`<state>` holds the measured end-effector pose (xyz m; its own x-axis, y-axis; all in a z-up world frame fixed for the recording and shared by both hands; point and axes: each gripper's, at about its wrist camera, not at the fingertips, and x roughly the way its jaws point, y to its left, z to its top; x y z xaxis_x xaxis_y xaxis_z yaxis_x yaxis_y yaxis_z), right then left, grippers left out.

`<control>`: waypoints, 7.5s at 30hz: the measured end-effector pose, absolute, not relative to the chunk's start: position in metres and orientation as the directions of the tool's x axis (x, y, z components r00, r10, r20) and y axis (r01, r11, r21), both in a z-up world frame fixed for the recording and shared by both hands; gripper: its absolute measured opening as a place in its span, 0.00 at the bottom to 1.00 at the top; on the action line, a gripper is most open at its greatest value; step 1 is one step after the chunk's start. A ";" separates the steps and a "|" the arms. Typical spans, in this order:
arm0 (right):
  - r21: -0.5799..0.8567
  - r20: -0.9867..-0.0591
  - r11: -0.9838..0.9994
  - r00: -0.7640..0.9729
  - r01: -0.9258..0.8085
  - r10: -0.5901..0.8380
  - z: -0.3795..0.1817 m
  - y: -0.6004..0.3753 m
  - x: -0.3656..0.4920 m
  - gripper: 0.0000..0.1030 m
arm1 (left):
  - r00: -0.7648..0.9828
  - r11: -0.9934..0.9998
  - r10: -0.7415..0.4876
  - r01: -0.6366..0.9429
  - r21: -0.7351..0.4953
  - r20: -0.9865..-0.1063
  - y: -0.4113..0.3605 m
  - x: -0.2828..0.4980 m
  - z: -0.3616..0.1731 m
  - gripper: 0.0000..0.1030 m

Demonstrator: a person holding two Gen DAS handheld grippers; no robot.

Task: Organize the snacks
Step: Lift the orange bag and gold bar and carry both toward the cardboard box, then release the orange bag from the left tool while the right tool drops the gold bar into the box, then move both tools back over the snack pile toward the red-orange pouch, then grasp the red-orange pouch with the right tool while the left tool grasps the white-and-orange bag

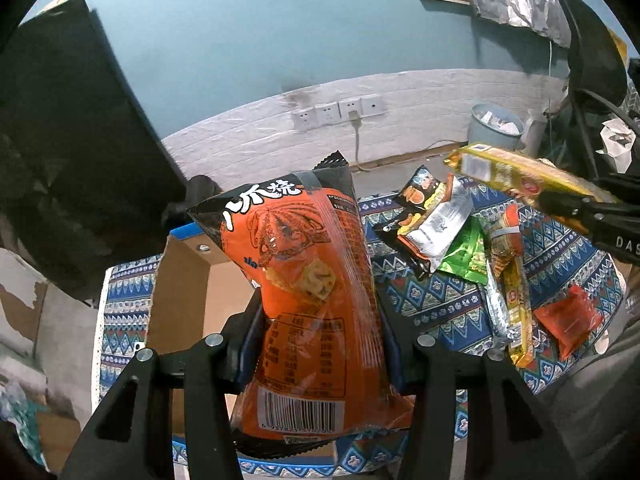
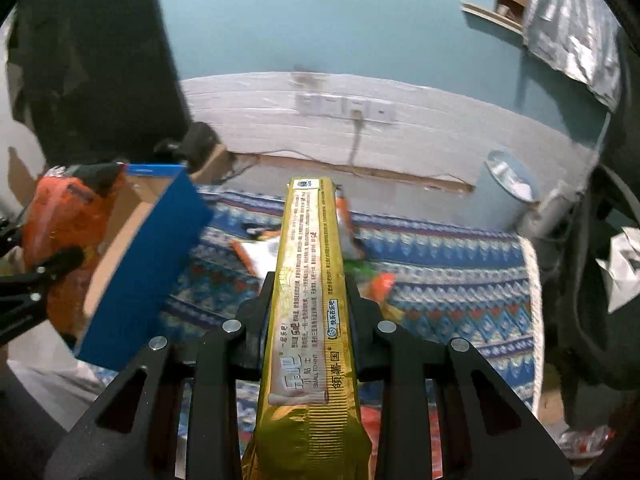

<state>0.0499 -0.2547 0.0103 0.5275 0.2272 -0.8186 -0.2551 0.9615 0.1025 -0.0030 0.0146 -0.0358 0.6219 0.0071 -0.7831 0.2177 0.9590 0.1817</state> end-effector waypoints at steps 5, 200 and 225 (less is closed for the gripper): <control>0.121 -0.816 0.939 0.506 -0.323 0.279 0.015 -0.217 0.051 0.26 | 0.627 0.959 0.036 0.199 0.204 -0.778 0.031 -0.003 -0.040 0.50; 0.054 -0.991 0.719 0.128 0.693 -0.049 -0.224 -0.480 0.125 0.78 | 0.243 0.847 -0.246 0.525 -0.086 -0.938 -0.147 0.158 -0.153 0.79; -0.036 -0.988 0.995 0.149 0.098 -0.051 -0.221 -0.444 0.163 0.56 | 0.231 0.837 -0.173 0.548 -0.019 -0.957 -0.167 0.158 -0.186 0.43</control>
